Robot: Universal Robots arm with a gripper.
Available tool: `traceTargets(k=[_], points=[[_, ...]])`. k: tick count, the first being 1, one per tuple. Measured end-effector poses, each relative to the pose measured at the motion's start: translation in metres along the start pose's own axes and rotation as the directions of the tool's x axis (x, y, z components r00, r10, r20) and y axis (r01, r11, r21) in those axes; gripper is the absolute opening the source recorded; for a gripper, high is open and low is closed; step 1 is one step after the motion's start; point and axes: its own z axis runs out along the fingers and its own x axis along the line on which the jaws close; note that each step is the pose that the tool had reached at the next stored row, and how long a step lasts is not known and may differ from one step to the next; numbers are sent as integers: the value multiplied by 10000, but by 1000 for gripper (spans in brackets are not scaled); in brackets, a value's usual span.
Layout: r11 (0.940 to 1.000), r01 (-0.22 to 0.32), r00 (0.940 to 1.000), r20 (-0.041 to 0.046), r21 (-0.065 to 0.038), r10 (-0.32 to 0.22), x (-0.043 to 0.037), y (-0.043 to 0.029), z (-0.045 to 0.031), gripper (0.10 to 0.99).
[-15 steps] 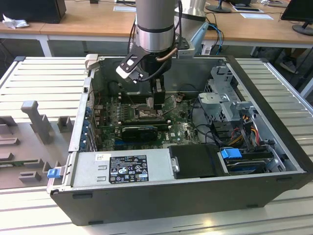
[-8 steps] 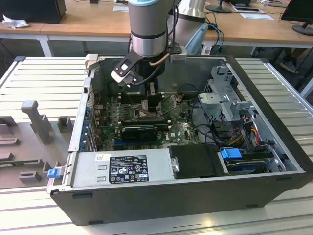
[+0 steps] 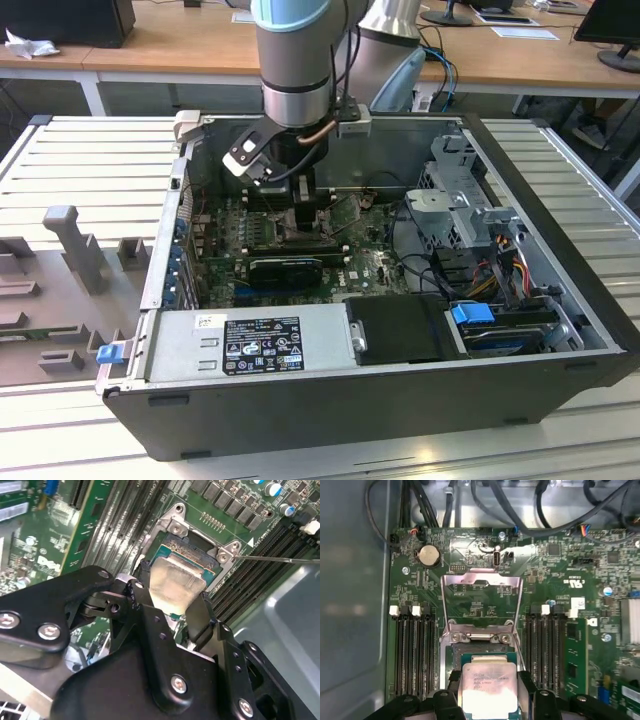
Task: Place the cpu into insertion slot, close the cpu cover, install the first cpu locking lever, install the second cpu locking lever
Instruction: 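Place the cpu into insertion slot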
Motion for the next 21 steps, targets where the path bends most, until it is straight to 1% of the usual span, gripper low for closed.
traceTargets(k=[5,7,12,15,18,21], points=[[9998,-164,9999,13,65,164,40,-8,103,529],[9998,-165,9999,15,73,165,45,-8,127,529],[9998,-166,9999,20,85,166,59,2,155,529],[9998,-161,9999,41,92,161,60,5,178,529],[9998,-163,9998,60,128,163,62,10,193,529],[9998,-162,9999,63,136,161,62,10,206,529]])
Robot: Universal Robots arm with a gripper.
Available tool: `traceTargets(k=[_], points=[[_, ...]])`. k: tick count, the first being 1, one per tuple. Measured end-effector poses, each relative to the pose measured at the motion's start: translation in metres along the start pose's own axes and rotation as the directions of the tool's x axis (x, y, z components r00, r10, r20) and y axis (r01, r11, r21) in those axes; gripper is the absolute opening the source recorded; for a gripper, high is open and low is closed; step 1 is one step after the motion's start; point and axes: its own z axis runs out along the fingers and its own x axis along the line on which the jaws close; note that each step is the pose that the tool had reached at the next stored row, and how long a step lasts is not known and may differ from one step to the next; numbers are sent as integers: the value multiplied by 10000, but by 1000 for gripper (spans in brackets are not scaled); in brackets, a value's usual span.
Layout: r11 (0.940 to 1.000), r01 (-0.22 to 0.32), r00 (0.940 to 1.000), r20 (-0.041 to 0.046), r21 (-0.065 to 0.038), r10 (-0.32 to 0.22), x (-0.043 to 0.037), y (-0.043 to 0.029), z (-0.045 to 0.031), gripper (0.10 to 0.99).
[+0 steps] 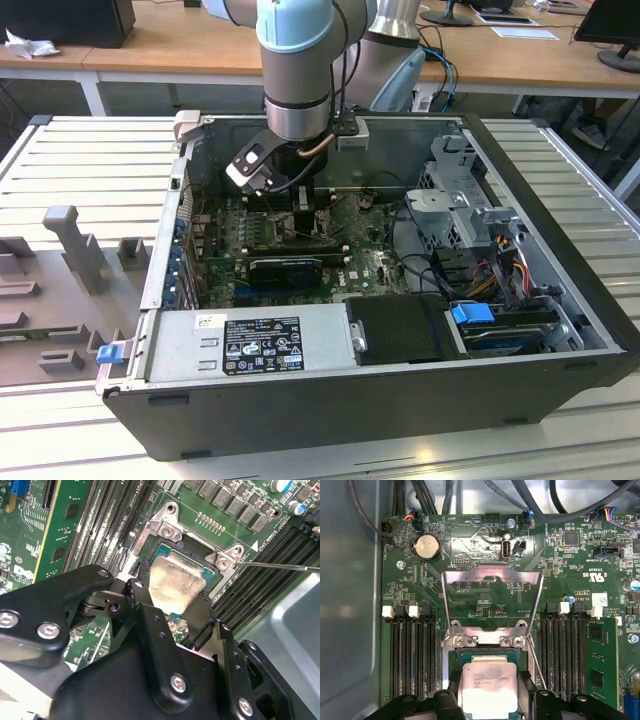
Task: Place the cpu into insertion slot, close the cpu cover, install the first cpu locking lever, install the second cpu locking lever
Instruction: 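Place the cpu into insertion slot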
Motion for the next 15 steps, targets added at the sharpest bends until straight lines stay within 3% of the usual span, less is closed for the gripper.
traceTargets(k=[3,5,7,10,11,12,13,14,15], points=[[10000,0,10000,-1,0,0,0,0,1,604],[10000,-1,10000,-1,-1,1,1,6,-86,604],[10000,0,10000,-1,0,0,2,9,-122,588],[10000,-1,10000,-1,0,1,2,10,-150,400],[10000,0,10000,-1,0,0,2,11,-159,278],[10000,0,10000,-2,-1,0,3,12,-167,220],[10000,0,10000,-3,-2,0,3,12,-169,220],[10000,0,10000,-1,-1,0,2,12,-172,106],[10000,0,10000,0,0,0,2,13,-180,106]])
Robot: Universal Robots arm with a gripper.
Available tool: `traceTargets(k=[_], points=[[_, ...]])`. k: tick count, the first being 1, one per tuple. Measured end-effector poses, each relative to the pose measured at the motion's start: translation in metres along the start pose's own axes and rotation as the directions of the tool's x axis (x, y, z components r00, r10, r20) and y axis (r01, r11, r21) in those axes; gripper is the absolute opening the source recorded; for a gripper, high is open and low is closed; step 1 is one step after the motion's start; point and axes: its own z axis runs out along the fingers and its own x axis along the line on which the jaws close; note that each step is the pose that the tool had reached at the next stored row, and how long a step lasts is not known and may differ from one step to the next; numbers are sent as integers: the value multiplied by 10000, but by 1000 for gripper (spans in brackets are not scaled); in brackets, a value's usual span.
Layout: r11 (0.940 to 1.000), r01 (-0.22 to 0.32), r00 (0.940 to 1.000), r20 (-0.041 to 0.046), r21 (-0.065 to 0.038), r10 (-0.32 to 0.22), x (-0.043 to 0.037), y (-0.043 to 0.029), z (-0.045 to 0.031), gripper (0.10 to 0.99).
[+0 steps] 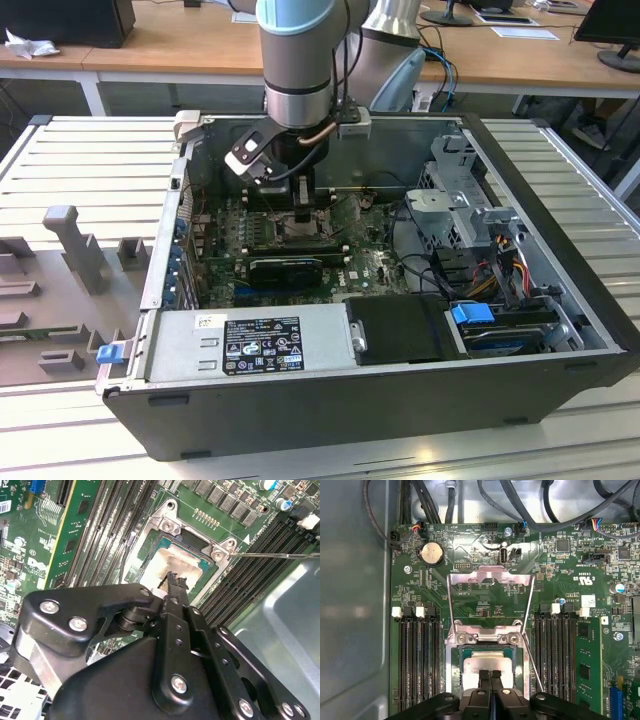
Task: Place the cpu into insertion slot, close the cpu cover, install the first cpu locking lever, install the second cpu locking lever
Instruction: 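Place the cpu into insertion slot, then close the cpu cover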
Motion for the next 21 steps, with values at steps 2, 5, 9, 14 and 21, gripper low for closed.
traceTargets(k=[2,5,9,14,21], points=[[10000,-1,10000,-2,-1,1,1,1,-15,106],[10000,0,10000,-1,0,0,1,3,-41,106],[10000,-1,10000,-1,14,1,-5,37,-73,106],[10000,-2,10000,-10,22,2,-8,58,-79,106],[10000,-1,10000,-9,22,1,-8,62,-103,106]])
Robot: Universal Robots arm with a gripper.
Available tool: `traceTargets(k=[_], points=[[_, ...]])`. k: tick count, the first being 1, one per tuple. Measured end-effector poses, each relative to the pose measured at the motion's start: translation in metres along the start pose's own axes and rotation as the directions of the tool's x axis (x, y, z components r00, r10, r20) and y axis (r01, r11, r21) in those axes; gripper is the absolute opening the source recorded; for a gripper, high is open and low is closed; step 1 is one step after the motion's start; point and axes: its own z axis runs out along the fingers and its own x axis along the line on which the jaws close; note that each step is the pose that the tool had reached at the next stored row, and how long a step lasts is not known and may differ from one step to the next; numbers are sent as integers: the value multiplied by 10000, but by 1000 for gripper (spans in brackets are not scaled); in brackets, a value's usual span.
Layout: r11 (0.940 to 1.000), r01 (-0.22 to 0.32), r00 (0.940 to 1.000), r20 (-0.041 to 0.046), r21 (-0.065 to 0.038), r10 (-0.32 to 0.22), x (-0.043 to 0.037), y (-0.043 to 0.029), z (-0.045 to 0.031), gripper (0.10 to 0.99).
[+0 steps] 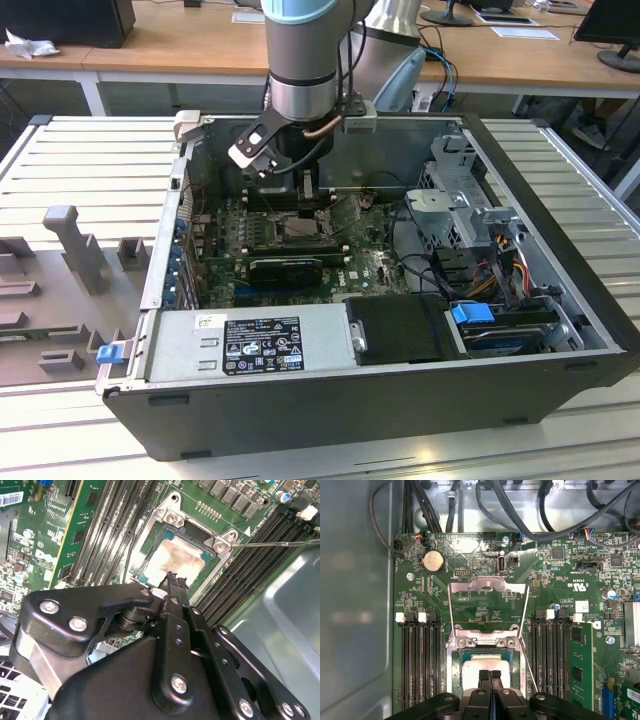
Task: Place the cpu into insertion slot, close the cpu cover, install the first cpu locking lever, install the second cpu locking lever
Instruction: 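Close the cpu cover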
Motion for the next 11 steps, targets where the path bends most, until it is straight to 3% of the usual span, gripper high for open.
traceTargets(k=[5,11], points=[[10000,0,10000,0,0,0,1,10,-65,106],[10000,0,10000,0,0,0,2,61,-77,106]])
